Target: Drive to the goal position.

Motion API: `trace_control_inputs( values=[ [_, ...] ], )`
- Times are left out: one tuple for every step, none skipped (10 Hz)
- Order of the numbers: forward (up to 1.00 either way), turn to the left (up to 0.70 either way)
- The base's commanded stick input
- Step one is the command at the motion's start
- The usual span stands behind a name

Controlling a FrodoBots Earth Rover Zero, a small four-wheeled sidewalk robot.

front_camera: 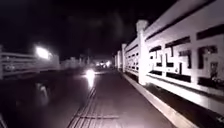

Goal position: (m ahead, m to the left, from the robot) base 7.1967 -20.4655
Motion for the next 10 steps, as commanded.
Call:
trace_control_inputs(
  values=[
    [0.45, 0.00],
    [0.45, 0.00],
    [0.45, 0.00],
    [0.45, 0.00],
    [0.45, 0.00],
    [0.45, 0.00],
    [0.45, 0.00],
    [0.45, 0.00],
    [0.45, 0.00],
    [0.45, 0.00]
  ],
)
